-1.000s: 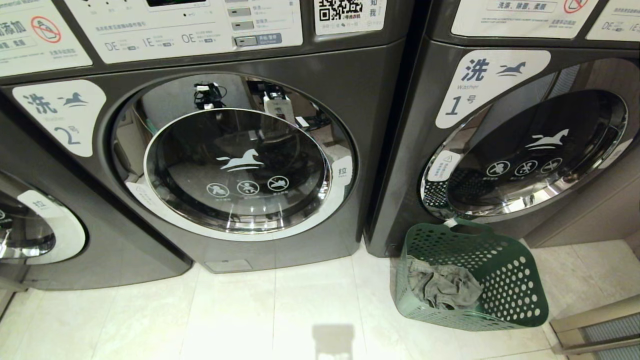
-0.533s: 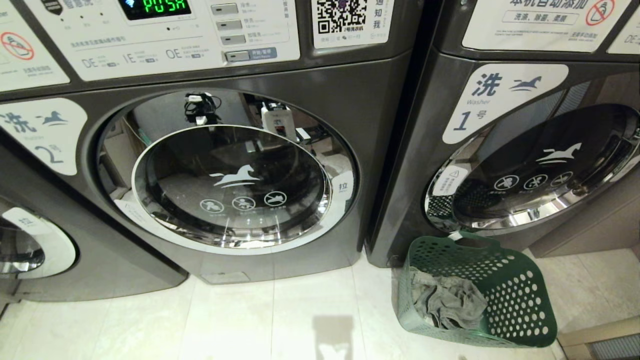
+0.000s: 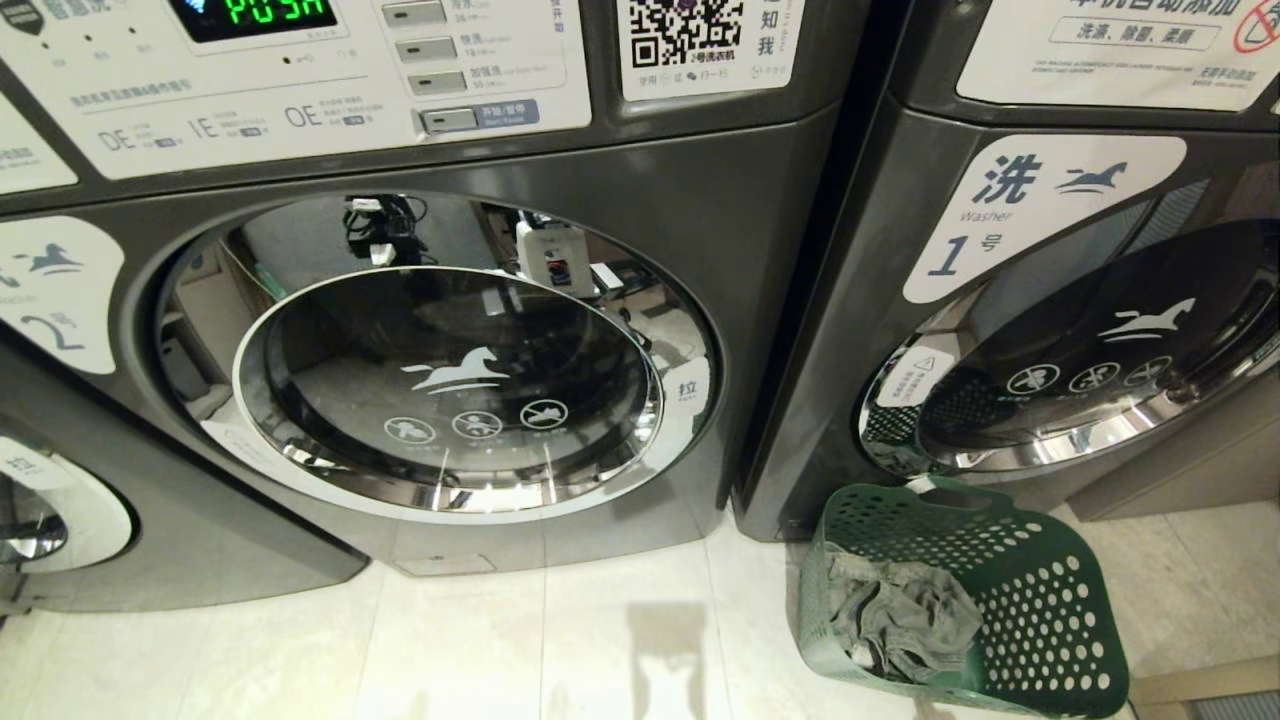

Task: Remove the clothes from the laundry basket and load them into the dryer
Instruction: Take the clothes out of the basket

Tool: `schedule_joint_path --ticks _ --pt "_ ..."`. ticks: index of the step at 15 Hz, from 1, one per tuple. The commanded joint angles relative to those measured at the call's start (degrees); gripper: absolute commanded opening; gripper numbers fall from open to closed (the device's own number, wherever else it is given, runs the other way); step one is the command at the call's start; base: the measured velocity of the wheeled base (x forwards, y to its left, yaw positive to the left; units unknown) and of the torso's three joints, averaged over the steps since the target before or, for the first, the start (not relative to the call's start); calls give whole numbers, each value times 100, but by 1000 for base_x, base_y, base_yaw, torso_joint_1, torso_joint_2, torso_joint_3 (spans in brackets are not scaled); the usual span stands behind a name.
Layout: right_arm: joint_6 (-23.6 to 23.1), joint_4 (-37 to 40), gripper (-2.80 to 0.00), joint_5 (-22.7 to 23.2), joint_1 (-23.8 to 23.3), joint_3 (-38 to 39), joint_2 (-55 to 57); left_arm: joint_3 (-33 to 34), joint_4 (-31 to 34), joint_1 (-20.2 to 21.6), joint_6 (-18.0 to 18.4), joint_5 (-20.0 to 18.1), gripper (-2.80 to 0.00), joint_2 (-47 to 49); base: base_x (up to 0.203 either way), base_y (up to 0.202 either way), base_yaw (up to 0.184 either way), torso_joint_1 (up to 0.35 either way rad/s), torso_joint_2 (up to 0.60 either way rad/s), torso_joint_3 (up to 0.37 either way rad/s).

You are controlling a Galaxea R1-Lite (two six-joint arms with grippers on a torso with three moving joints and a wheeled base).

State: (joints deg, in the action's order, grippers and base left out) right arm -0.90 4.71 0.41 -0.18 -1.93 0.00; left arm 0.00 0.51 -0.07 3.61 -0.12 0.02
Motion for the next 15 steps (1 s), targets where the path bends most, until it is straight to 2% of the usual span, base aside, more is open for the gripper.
schedule_joint_path --ticks 1,15 --pt "-6 4 -280 2 1 -1 9 0 2 7 0 3 -280 -2 0 0 0 0 0 -180" --pt "55 -5 -280 -6 1 8 9 0 -16 -1 43 -15 -280 -2 0 0 0 4 3 -197"
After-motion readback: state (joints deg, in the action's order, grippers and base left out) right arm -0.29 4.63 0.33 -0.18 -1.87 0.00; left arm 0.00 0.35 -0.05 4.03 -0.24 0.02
